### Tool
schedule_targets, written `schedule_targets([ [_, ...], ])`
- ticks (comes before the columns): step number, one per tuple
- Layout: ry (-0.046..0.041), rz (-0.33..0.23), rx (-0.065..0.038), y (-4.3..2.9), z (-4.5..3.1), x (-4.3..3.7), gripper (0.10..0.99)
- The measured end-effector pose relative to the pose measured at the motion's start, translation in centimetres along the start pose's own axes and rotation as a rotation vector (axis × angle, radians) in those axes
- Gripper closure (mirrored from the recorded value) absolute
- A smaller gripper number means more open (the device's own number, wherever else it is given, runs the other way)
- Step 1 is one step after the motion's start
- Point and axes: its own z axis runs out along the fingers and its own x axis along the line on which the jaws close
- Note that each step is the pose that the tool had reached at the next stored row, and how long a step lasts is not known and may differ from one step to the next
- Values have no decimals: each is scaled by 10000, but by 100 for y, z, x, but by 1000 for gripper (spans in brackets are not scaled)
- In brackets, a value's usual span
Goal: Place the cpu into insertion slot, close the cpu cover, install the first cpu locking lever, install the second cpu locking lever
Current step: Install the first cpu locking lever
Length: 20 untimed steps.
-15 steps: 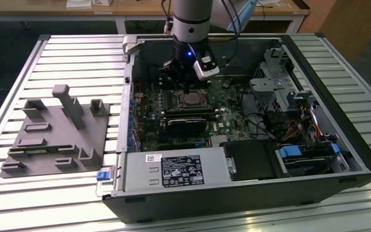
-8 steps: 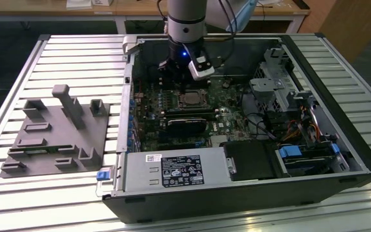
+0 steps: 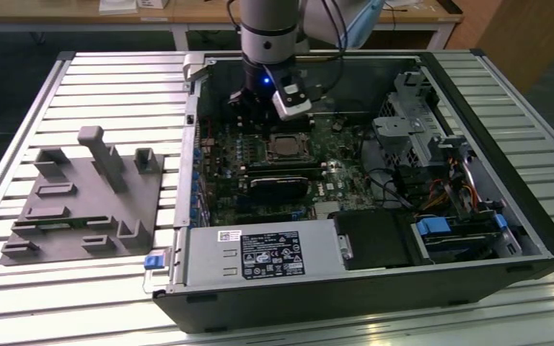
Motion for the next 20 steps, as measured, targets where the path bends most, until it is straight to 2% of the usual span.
schedule_targets([
  [10, -2, 0, 0, -16, -1, 107, 980],
  [15, -4, -1, 1, -17, -17, 115, 980],
  [20, -4, 0, 1, -15, -79, 114, 980],
])
